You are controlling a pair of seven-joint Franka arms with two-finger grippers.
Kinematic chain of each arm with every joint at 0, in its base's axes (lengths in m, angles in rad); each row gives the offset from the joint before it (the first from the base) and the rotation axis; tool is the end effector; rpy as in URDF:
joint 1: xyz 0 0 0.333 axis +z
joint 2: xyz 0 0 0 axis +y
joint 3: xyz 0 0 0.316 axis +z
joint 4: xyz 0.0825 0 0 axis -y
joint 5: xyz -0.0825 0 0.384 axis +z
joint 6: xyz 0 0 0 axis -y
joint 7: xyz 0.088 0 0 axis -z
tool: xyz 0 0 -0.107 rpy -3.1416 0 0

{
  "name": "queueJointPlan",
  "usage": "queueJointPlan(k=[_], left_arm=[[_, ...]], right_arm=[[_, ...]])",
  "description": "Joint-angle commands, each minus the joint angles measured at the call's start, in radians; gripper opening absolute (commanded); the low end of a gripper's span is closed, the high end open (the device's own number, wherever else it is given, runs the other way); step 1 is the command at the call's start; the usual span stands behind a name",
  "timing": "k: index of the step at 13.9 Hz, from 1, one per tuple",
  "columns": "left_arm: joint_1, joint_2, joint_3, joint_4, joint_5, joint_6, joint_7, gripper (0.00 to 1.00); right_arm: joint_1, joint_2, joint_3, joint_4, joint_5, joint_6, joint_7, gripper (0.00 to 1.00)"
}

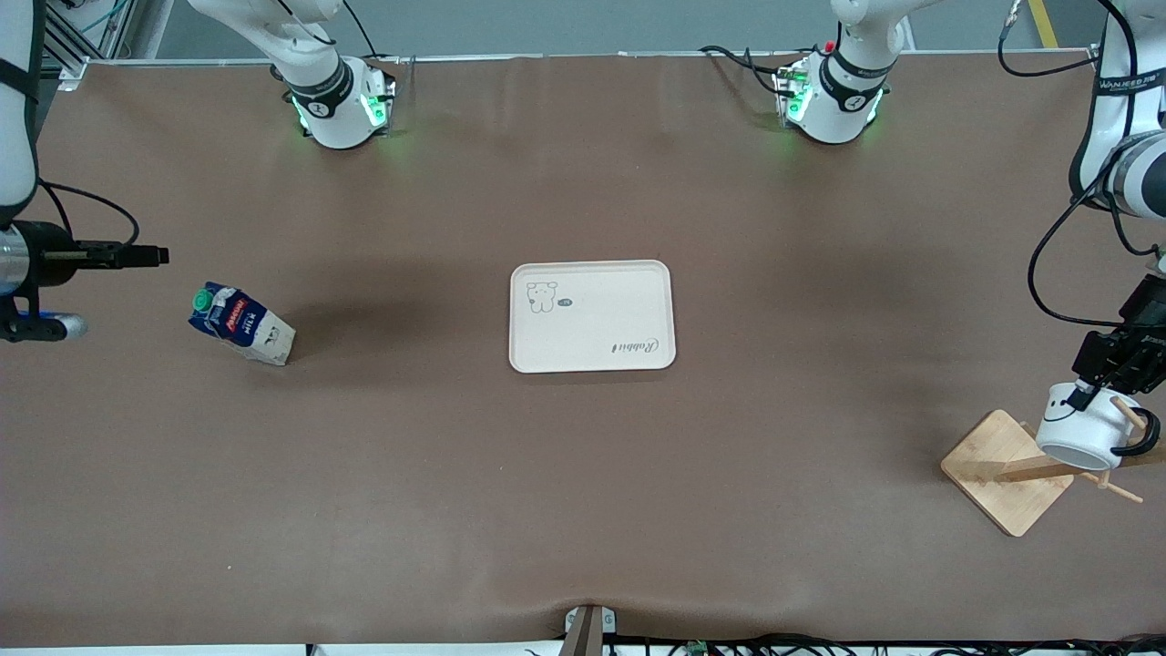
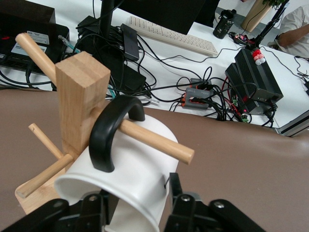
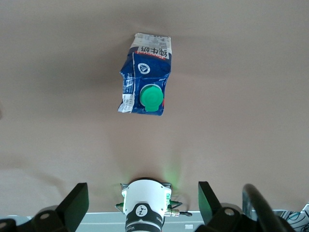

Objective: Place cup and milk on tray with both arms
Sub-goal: 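Reach the right gripper to the milk carton while the left gripper reaches the mug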

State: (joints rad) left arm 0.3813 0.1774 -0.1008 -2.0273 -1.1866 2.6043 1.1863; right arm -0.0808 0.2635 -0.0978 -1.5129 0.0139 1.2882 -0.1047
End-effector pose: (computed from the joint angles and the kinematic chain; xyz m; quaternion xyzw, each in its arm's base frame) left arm 0.5804 0.1894 0.3939 0.9093 0.0200 0.3764 0.1764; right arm 0.5741 -0.0960 0.4838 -0.9698 0.0370 0.2395 0.0283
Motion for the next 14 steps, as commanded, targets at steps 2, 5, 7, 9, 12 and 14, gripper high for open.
queueJointPlan(k=[2,5,7,9,12,14], left_arm=[[-0.001,-0.007,-0.003,0.004,-0.039,-0.029,0.038,0.10],[-0.001,-0.024,-0.022,-0.005,-0.038,-0.029,0.036,0.00],[-0.002,-0.051,-0.037,-0.022,-0.038,-0.029,0.024,0.00],[0.001,-0.094,-0.056,-0.060,-0.036,-0.027,0.013,0.00],[0.001,-0.168,-0.088,-0.131,-0.036,-0.026,-0.026,0.00],[-0.001,-0.213,-0.099,-0.172,-0.034,-0.026,-0.050,0.00]], right_arm=[[-0.020,0.006,0.013,0.022,-0.014,0.032,0.011,1.00],[-0.005,0.017,0.015,0.022,-0.011,0.054,0.013,1.00],[0.004,0.019,0.020,0.016,-0.003,0.060,0.011,1.00],[0.016,0.019,0.018,0.005,-0.003,0.060,0.013,1.00],[0.013,0.032,0.018,-0.003,-0.002,0.074,0.014,1.00],[0.007,0.029,0.018,-0.082,-0.002,0.220,0.014,1.00]])
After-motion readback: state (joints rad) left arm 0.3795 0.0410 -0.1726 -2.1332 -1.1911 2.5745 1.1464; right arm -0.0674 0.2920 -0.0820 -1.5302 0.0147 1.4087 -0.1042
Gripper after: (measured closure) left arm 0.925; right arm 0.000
